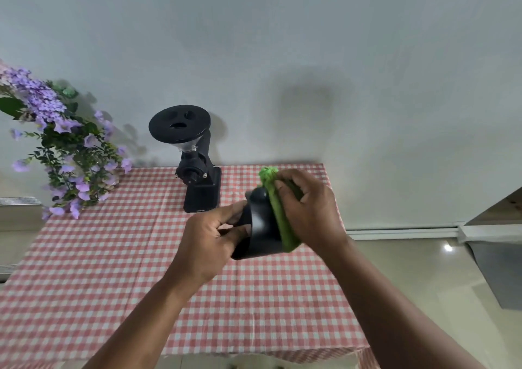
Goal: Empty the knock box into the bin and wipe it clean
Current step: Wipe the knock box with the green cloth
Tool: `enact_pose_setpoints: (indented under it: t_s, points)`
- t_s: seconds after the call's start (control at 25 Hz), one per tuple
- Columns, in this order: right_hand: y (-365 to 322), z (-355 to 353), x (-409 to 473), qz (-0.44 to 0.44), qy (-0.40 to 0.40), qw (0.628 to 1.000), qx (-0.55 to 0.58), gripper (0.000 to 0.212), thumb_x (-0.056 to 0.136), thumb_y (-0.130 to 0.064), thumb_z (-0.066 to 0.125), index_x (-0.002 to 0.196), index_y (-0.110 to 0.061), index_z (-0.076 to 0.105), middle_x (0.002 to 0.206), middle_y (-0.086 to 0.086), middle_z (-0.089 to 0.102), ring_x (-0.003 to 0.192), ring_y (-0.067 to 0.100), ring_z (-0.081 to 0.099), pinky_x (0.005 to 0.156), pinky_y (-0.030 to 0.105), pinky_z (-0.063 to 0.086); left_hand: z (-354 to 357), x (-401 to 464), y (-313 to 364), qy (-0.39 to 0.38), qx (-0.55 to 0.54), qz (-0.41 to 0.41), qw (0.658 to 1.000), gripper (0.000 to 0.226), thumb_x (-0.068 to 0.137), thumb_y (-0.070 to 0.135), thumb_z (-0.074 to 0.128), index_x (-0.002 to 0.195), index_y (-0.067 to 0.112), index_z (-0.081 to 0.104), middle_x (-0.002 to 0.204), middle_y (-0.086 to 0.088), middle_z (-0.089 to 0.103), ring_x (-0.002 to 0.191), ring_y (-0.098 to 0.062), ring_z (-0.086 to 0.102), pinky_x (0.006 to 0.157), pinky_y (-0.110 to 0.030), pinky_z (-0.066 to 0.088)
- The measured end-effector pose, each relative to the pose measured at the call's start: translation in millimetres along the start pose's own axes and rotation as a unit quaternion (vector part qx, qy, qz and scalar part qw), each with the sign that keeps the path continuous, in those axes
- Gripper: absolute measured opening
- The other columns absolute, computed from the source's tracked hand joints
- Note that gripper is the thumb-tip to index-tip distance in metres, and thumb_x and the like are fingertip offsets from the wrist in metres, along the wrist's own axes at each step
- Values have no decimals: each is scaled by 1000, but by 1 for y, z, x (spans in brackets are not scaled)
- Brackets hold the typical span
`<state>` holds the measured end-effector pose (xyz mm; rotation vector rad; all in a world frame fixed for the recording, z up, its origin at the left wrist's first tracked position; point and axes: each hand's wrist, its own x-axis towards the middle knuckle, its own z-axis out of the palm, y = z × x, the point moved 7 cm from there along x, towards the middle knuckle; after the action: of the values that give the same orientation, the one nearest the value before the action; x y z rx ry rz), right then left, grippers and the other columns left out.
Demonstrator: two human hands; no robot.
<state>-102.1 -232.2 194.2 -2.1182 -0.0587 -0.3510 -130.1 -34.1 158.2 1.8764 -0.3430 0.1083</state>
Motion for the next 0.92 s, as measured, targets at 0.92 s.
enact_pose_setpoints:
  t_s: [0.92]
  points:
    - [-8,-5,-44,-144,34,986,74,22,102,-13,69,121,-9,80,119,0,81,114,10,73,96,24,57,11,-8,-3,-5,-104,-21,994,49,95,-9,70,126,29,78,117,7,83,116,-15,76,97,-30,61]
